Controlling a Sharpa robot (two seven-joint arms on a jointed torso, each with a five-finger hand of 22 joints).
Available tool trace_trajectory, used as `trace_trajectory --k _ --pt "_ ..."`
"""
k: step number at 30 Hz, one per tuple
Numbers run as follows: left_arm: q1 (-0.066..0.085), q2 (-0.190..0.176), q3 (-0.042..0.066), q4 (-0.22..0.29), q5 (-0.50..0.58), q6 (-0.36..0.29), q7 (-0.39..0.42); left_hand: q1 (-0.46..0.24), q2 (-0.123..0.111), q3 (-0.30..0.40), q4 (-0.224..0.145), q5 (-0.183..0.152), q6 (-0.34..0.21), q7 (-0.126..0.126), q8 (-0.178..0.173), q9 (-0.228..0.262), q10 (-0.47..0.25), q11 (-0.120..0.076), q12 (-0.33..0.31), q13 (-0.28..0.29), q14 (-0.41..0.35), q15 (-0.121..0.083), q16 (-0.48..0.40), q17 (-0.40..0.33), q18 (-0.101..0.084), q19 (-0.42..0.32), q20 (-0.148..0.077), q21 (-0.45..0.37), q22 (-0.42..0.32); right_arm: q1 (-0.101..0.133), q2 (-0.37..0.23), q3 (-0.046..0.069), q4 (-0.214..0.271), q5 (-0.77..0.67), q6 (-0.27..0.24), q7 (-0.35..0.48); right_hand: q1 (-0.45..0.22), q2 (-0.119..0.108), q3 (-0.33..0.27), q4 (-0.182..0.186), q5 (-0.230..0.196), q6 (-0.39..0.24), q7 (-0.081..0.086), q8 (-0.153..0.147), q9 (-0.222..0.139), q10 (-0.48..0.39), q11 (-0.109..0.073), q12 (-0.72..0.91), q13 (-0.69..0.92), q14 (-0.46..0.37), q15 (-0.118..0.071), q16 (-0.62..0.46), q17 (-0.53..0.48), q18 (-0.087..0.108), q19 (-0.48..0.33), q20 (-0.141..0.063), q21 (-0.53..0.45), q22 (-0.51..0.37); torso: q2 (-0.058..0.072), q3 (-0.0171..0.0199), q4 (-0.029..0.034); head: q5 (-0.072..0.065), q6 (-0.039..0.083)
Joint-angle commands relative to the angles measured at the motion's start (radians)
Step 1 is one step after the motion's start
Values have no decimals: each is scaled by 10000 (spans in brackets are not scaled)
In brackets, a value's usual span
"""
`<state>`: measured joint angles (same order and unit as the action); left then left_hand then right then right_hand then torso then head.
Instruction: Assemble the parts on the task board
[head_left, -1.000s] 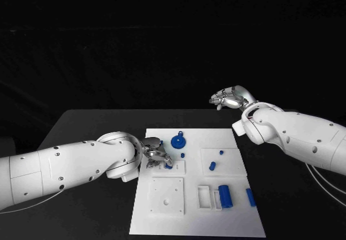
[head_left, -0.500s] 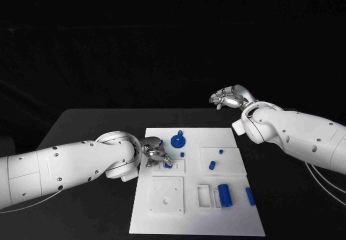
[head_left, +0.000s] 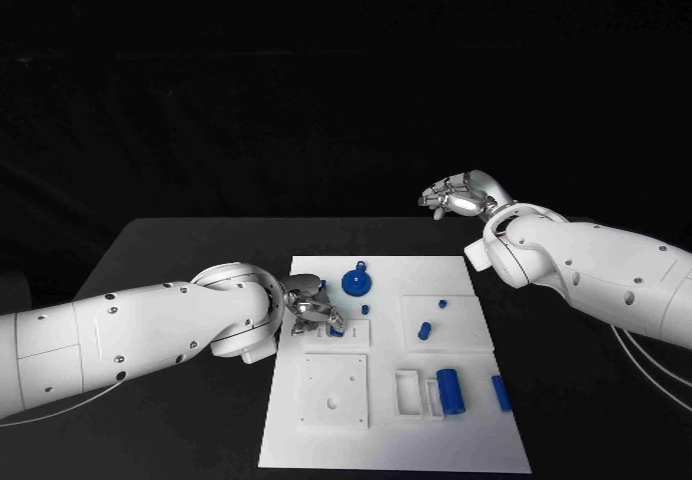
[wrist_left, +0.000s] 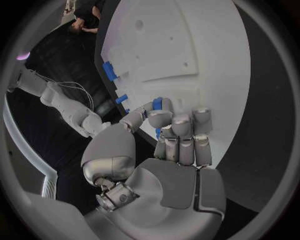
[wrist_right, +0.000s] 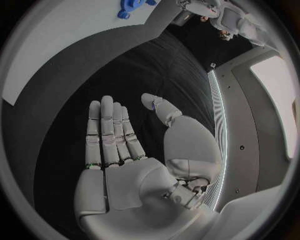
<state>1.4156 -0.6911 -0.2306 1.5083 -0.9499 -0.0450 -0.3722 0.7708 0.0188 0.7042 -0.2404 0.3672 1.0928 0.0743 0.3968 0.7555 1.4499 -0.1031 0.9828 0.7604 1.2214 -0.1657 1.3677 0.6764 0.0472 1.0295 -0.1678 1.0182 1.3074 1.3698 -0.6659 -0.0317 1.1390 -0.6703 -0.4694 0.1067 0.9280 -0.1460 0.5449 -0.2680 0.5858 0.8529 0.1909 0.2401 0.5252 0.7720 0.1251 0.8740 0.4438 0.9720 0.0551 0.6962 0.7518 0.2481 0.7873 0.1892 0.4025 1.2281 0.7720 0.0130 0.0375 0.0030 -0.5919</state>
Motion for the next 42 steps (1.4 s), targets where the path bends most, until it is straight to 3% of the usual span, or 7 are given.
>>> trace_trajectory --k 1,7,10,24,26,37,42 --pt "-123 -9 -109 -3 -127 610 -336 -49 39 -1 188 -437 1938 -1114 103 34 -323 -431 69 -44 355 -594 54 -19 134 63 -1076 57 132 -2 13 7 10 -47 115 46 1 90 -73 9 65 -78 10 18 -13 -70 -18 61 -13 -89 14 -1 -12 85 -33 21 -69 13 0 4 2 2 7" --pt "-130 -10 -109 -8 -225 735 -380 -50 38 -6 275 -727 1983 -1141 224 33 -308 -457 133 -107 377 -591 110 -25 149 80 -1079 79 145 -8 18 7 -1 -47 122 45 1 91 -74 9 69 -77 10 19 -14 -72 -18 64 -20 -91 14 0 -14 86 -35 22 -70 14 1 2 -3 10 8" --pt "-131 -12 -109 -9 -243 743 -385 -117 121 -48 454 -1560 2069 -1192 401 71 -292 -498 257 -134 415 -561 164 -33 167 100 -1083 100 151 -10 16 7 -8 -47 127 45 1 91 -75 9 70 -77 10 20 -14 -73 -18 66 -23 -91 14 1 -15 87 -36 23 -70 14 1 2 -3 10 8" --pt "-134 20 -109 -11 -288 594 -343 -102 142 -26 478 -1588 2063 -1203 481 81 -299 -512 336 -151 438 -546 188 -44 181 108 -1084 119 160 -41 40 7 -38 -47 188 29 -5 97 -81 12 82 -77 9 23 -18 -81 -16 80 -48 -97 16 4 -21 91 -41 30 -74 17 0 4 -1 18 1" --pt "-134 22 -109 -18 -288 597 -339 -143 127 -47 553 -1952 2032 -1205 539 78 -321 -515 395 -180 441 -536 198 -59 190 107 -1082 127 160 -49 46 7 -36 -47 190 30 -6 98 -82 12 82 -77 9 23 -19 -82 -16 81 -51 -98 16 5 -22 92 -42 31 -75 17 -1 4 0 23 3" --pt "-134 105 -108 -28 -281 592 -321 -152 79 -51 662 -2681 1966 -1210 671 43 -372 -518 513 -285 436 -533 220 -97 214 87 -1076 140 160 -60 53 7 -52 -47 211 23 -8 101 -87 12 86 -79 10 24 -22 -88 -14 90 -67 -103 18 6 -27 95 -46 35 -78 19 0 8 -4 26 19" --pt "-134 135 -107 -45 -268 628 -315 -186 20 -79 696 -2784 1962 -1211 689 35 -377 -517 531 -300 435 -533 225 -102 213 83 -1072 140 159 -63 61 7 -52 -47 218 23 -6 103 -87 9 92 -80 10 25 -23 -92 -13 94 -75 -106 19 7 -29 97 -49 37 -80 20 -4 14 -4 23 26"
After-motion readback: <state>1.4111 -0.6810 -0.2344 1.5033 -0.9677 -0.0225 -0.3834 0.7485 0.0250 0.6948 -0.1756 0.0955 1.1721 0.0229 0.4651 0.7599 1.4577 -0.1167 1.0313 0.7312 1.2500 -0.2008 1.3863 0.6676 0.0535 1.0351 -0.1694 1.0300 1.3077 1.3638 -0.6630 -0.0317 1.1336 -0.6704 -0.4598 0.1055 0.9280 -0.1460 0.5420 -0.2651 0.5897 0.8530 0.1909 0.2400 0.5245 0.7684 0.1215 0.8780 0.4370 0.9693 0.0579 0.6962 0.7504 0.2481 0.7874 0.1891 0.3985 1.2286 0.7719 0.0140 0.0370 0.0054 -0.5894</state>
